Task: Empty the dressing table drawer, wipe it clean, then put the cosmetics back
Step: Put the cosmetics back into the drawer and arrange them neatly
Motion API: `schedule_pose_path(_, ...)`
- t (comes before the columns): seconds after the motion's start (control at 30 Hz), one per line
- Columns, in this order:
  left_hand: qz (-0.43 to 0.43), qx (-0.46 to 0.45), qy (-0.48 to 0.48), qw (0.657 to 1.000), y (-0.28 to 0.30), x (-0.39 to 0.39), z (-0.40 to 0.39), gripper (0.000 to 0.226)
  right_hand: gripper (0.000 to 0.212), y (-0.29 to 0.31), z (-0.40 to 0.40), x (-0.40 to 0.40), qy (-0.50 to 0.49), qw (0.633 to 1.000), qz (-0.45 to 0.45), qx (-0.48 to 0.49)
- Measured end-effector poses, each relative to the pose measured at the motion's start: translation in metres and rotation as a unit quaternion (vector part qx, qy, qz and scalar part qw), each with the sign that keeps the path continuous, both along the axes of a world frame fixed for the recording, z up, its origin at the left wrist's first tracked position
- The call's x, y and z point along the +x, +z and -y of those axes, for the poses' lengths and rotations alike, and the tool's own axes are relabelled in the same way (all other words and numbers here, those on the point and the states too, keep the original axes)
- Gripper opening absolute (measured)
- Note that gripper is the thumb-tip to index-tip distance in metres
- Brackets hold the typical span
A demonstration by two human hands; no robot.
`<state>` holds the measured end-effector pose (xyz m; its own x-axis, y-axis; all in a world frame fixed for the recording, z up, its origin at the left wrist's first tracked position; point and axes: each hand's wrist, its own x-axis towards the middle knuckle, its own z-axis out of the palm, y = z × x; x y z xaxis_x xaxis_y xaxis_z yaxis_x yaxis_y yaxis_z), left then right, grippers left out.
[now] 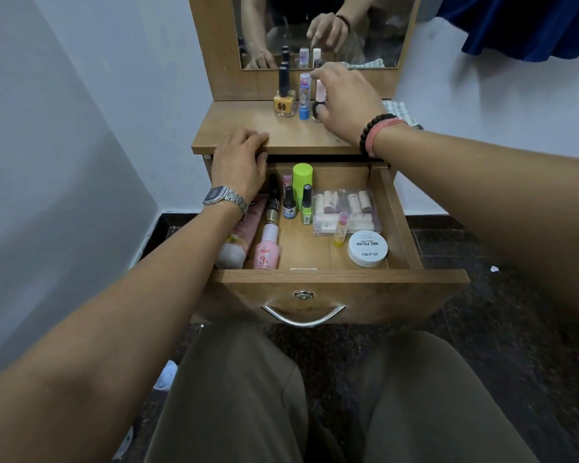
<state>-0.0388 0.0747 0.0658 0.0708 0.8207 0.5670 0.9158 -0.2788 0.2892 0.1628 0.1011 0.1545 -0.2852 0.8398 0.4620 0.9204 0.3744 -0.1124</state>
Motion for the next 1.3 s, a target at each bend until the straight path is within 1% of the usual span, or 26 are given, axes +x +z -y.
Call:
schedule_pose_path(0.1,0.0,0.001,0.0,1.0,0.0,0.0,0.0,0.036,0.052,0.001,-0.01,0.001,-0.012,1.0,0.01,-0.008)
schedule_pose_path(0.23,-0.001,0.004,-0.001,1.0,0.0,0.001,0.0,0.036,0.048,0.003,-0.015,0.0,-0.023,0.999,0.013,-0.02)
schedule_pose_path(0.47,0.0,0.005,-0.003,1.0,0.0,0.001,-0.001,0.036,0.046,0.005,-0.021,0.001,-0.03,0.999,-0.007,0.007)
schedule_pose_path(0.63,0.0,0.008,-0.003,1.0,0.001,0.001,-0.001,0.036,0.031,0.01,-0.022,0.001,-0.022,1.0,-0.013,-0.001)
schedule_pose_path(0.8,-0.004,0.003,-0.004,1.0,0.002,0.001,0.0,0.036,0.024,0.011,-0.013,0.007,-0.02,0.998,-0.05,-0.029)
schedule_pose_path(0.9,-0.007,-0.012,-0.002,1.0,0.005,0.002,0.003,0.039,0.024,0.013,0.001,0.011,-0.012,0.996,-0.088,-0.017)
schedule_pose_path(1.0,-0.025,-0.045,0.004,0.999,0.013,0.004,0.008,0.044,0.023,0.014,0.025,0.014,0.019,0.995,-0.096,-0.008)
schedule_pose_path(1.07,-0.012,-0.072,-0.025,0.997,0.025,0.008,0.014,0.041,0.024,0.012,0.045,0.014,0.043,0.993,-0.111,-0.019)
schedule_pose_path(1.13,0.041,-0.101,-0.132,0.985,0.039,0.015,0.029,0.042,0.025,0.009,0.063,0.013,0.067,0.987,-0.143,-0.037)
schedule_pose_path(1.17,0.061,-0.116,-0.191,0.973,0.045,0.021,0.037,0.047,0.025,0.007,0.071,0.011,0.078,0.983,-0.159,-0.045)
schedule_pose_path(1.2,0.07,-0.132,-0.228,0.962,0.05,0.027,0.046,0.05,0.024,0.005,0.079,0.009,0.087,0.979,-0.176,-0.052)
schedule_pose_path(1.23,0.079,-0.139,-0.242,0.957,0.052,0.031,0.054,0.05,0.023,0.003,0.086,0.007,0.095,0.975,-0.191,-0.057)
schedule_pose_path(1.3,0.108,-0.133,-0.226,0.959,0.053,0.036,0.063,0.036,0.021,0.0,0.099,0.003,0.106,0.967,-0.222,-0.065)
